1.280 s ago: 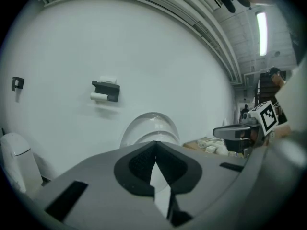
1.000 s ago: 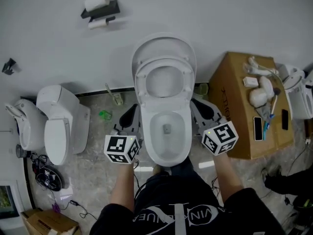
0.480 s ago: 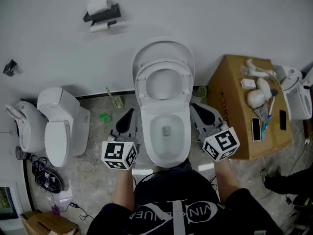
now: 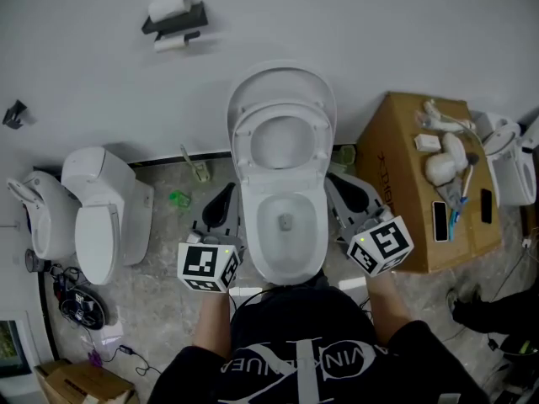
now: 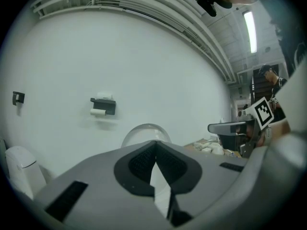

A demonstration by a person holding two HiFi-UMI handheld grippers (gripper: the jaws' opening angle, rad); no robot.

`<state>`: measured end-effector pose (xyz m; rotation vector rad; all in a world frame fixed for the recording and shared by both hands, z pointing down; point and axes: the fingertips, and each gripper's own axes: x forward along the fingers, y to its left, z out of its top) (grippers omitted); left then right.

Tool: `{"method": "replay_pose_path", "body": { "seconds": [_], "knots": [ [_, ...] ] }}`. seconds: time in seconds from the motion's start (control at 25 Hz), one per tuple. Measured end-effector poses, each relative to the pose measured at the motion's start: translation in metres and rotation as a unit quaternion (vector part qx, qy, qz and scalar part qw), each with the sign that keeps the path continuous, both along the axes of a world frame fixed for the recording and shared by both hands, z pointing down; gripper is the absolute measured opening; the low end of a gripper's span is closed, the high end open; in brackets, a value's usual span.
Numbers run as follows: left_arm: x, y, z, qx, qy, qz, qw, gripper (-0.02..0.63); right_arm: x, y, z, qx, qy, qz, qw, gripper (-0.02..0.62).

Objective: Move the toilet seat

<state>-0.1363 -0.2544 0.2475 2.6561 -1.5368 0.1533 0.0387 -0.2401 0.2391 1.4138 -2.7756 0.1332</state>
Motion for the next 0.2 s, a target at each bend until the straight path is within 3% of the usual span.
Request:
{"method": "replay_pose_path", "body": {
  "seconds": [0.2],
  "knots": [
    [-0.0001, -0.0075, 0.0029, -0.005, 0.006, -0.002, 1.0000, 0.003, -0.0005, -0.0081, 0.0012, -0.002, -0.010, -0.006, 1.000, 0.009]
  ]
}}
